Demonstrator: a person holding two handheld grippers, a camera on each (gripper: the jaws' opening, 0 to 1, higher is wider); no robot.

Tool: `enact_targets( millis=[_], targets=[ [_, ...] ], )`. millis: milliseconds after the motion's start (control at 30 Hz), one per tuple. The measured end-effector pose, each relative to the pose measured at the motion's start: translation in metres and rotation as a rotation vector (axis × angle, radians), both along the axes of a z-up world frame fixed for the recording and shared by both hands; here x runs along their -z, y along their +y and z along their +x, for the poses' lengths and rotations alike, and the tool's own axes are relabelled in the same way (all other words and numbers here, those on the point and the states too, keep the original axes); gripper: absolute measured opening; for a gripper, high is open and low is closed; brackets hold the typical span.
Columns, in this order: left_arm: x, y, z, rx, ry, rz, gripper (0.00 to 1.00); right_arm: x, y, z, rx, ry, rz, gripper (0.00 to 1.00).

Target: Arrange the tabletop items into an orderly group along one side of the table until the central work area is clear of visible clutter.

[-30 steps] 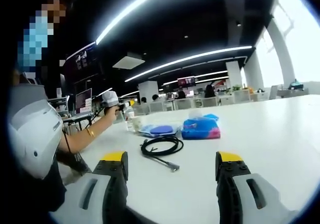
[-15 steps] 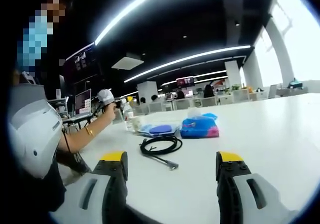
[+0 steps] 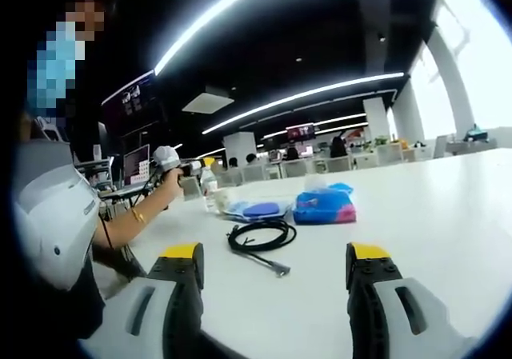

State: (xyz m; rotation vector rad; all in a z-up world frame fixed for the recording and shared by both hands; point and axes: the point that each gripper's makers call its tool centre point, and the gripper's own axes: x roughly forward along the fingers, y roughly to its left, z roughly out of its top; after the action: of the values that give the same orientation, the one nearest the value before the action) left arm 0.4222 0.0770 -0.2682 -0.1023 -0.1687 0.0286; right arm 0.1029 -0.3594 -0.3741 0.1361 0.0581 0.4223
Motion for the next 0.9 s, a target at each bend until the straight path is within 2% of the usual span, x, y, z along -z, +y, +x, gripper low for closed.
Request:
enact_targets(
  millis=[100, 133, 433, 467, 567, 600, 733, 900],
  targets=[
    [-0.002, 0.001, -0.003, 0.009, 0.004, 0.018, 0.77, -0.006, -0.001, 0.0, 0.002, -0.013, -0.003, 0.71],
    [0.0, -0.002, -0.005, 0.027, 0.029, 0.048, 0.77, -0.009, -0.001, 0.0, 0.0, -0.018, -0.003, 0.71],
    [-0.009, -0.007, -0.033, 0.093, 0.007, 0.053, 0.86, -0.022, -0.004, 0.006, -0.005, -0.017, -0.071, 0.71],
    [-0.008, -0.01, -0.037, 0.11, 0.027, 0.068, 0.88, -0.023, -0.004, 0.006, -0.006, -0.018, -0.078, 0.71],
    [-0.012, -0.012, -0.045, 0.12, 0.014, 0.086, 0.94, -0.024, -0.007, 0.008, 0.001, -0.016, -0.086, 0.71],
    [-0.019, -0.015, -0.056, 0.132, -0.016, 0.116, 0.93, -0.024, -0.008, 0.009, 0.003, -0.014, -0.087, 0.71],
    [-0.032, -0.013, -0.074, 0.153, -0.05, 0.112, 0.94, -0.024, -0.009, 0.014, 0.003, -0.006, -0.091, 0.71],
    [-0.029, -0.017, -0.09, 0.207, -0.034, 0.118, 0.98, -0.027, -0.009, 0.019, -0.001, -0.003, -0.086, 0.7]
  ],
)
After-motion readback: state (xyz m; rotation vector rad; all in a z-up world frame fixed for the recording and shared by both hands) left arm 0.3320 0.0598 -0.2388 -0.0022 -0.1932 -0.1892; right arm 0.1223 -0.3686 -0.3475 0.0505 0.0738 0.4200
